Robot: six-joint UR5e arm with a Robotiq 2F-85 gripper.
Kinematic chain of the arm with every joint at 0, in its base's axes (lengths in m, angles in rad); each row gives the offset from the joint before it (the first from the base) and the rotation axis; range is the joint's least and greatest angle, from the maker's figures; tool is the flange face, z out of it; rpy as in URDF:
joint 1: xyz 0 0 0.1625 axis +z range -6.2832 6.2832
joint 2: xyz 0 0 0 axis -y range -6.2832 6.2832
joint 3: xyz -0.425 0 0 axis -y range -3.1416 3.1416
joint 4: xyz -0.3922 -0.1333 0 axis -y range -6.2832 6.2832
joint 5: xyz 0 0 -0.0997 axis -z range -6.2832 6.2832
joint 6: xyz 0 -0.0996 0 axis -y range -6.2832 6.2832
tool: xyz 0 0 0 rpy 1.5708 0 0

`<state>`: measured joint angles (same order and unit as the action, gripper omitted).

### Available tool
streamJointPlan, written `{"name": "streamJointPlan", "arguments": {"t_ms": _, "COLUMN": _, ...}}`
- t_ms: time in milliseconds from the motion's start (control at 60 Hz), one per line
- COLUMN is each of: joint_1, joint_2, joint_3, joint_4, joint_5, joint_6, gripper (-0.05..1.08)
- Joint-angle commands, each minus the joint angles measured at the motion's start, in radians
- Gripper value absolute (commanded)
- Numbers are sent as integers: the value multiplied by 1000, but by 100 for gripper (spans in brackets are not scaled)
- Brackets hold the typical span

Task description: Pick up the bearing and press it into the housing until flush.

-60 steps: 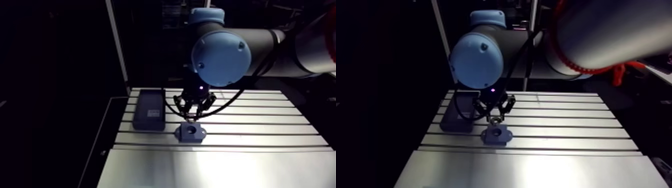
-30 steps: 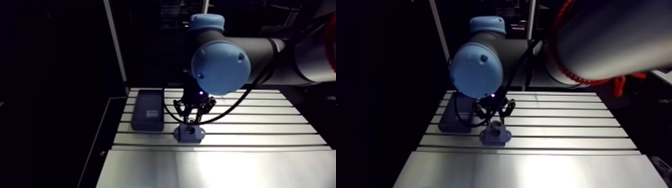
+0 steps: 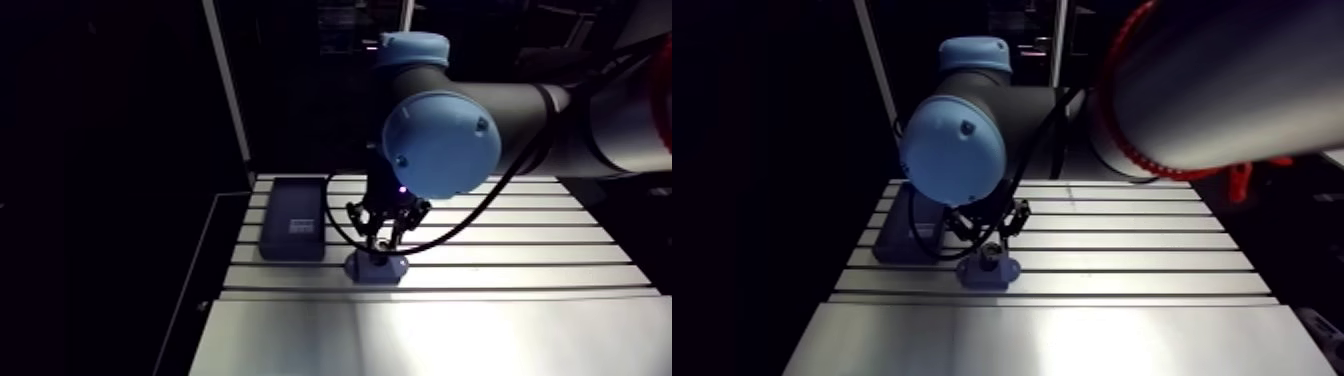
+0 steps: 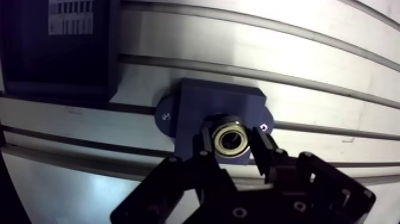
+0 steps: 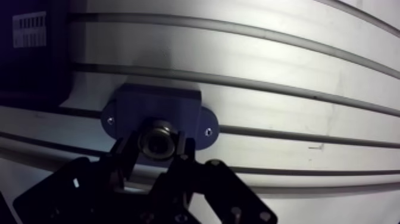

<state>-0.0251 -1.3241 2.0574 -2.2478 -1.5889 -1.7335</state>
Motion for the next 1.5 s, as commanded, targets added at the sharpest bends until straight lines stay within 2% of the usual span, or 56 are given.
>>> {"name": "streamJointPlan", "arguments": {"t_ms": 17, "joint_1": 2, "joint_2": 4, "joint_3": 0, "joint_4": 0, "joint_5": 0, "joint_6": 1, "gripper": 69}}
{"name": "streamJointPlan", "arguments": {"t_ms": 317, "joint_1": 4, "joint_2": 7, "joint_3": 0, "joint_4": -2, "joint_5": 7, "joint_6": 1, "gripper": 69}}
{"name": "streamJointPlan", "arguments": {"t_ms": 1500, "joint_1": 7, "joint_2": 27, "joint_3": 4, "joint_4": -5, "joint_5": 7, "joint_6": 1, "gripper": 69}}
